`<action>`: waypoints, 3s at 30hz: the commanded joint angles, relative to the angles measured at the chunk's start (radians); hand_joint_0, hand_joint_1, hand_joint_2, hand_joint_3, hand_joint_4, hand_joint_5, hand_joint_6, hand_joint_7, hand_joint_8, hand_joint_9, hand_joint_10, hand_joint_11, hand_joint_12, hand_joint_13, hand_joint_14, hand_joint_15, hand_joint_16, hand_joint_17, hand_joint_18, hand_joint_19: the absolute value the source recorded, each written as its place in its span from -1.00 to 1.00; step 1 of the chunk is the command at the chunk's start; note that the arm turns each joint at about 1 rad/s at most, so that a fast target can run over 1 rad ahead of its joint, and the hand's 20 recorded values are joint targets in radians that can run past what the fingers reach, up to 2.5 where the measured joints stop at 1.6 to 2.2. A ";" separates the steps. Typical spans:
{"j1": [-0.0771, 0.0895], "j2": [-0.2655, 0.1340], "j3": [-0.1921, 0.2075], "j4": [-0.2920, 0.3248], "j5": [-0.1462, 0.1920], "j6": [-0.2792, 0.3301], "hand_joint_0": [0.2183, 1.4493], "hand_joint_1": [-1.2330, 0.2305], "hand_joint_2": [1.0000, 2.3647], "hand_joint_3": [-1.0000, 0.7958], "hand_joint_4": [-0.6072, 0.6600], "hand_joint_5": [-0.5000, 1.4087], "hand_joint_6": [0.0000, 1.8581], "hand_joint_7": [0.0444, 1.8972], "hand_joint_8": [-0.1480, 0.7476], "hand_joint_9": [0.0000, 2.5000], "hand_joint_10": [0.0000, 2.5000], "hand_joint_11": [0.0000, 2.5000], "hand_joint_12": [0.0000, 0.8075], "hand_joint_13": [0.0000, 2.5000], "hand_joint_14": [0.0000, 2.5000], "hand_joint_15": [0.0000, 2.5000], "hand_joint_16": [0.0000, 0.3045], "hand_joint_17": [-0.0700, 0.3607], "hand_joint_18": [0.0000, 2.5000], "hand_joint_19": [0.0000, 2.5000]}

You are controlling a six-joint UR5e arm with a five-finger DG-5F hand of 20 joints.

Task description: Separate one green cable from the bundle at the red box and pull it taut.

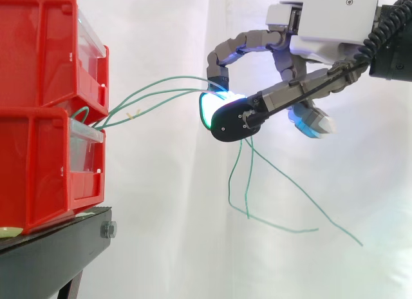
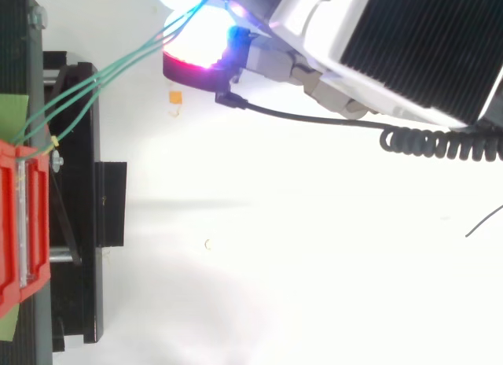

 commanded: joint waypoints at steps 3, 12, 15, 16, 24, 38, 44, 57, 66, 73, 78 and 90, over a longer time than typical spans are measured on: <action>0.000 0.000 0.000 0.019 -0.009 -0.059 -0.18 -0.33 -0.97 -0.10 -0.20 -0.32 -0.46 0.34 -0.09 0.72 -0.98 -0.49 0.05 0.44 -0.98 -0.35 -0.61 -0.06 0.27 -0.35; 0.000 0.000 0.000 -0.021 0.005 0.161 -0.18 -0.32 -0.97 -0.10 -0.20 -0.32 -0.46 0.34 -0.11 0.72 -0.98 -0.49 0.04 0.44 -0.98 -0.35 -0.62 -0.06 0.27 -0.35; 0.005 0.000 -0.002 -0.128 0.019 0.318 -0.18 -0.32 -0.97 -0.10 -0.20 -0.32 -0.46 0.34 -0.10 0.72 -0.98 -0.49 0.05 0.44 -0.98 -0.34 -0.62 -0.07 0.27 -0.34; 0.005 0.000 0.000 -0.143 0.022 0.336 -0.19 -0.33 -0.97 -0.10 -0.20 -0.32 -0.46 0.34 -0.11 0.72 -0.98 -0.49 0.05 0.44 -0.98 -0.35 -0.62 -0.07 0.27 -0.34; 0.021 -0.001 0.000 -0.291 0.042 0.556 -0.19 -0.32 -0.97 -0.10 -0.20 -0.32 -0.46 0.34 -0.11 0.72 -0.98 -0.49 0.05 0.44 -0.98 -0.35 -0.62 -0.07 0.27 -0.34; 0.032 0.000 0.000 -0.390 0.057 0.628 -0.19 -0.32 -0.97 -0.10 -0.20 -0.32 -0.46 0.34 -0.11 0.72 -0.98 -0.49 0.05 0.44 -0.98 -0.35 -0.62 -0.07 0.26 -0.34; 0.032 0.000 0.000 -0.418 0.056 0.643 -0.19 -0.32 -0.97 -0.11 -0.20 -0.32 -0.46 0.34 -0.09 0.72 -0.98 -0.49 0.03 0.44 -0.98 -0.35 -0.63 -0.08 0.26 -0.33; 0.032 0.000 0.103 -0.542 0.053 0.645 -0.19 -0.32 -0.97 -0.11 -0.20 -0.32 -0.46 0.34 -0.11 0.72 -0.98 -0.50 0.04 0.43 -0.98 -0.35 -0.63 -0.08 0.26 -0.33; 0.038 0.000 0.110 -0.594 0.051 0.737 -0.19 -0.32 -0.97 -0.11 -0.21 -0.32 -0.46 0.34 -0.11 0.72 -0.98 -0.49 0.04 0.44 -0.98 -0.35 -0.63 -0.08 0.26 -0.33; 0.043 0.000 0.109 -0.620 0.051 0.843 -0.19 -0.31 -0.97 -0.12 -0.20 -0.32 -0.46 0.34 -0.11 0.72 -0.98 -0.49 0.02 0.43 -0.98 -0.34 -0.63 -0.09 0.25 -0.33; 0.051 0.000 0.110 -0.662 0.049 0.901 -0.19 -0.31 -0.97 -0.11 -0.20 -0.32 -0.46 0.34 -0.11 0.72 -0.98 -0.49 0.03 0.43 -0.98 -0.35 -0.63 -0.09 0.25 -0.33; 0.066 0.000 0.115 -0.700 0.048 1.042 -0.19 -0.31 -0.97 -0.12 -0.19 -0.32 -0.46 0.34 -0.11 0.71 -0.98 -0.49 0.02 0.43 -0.98 -0.35 -0.64 -0.10 0.25 -0.33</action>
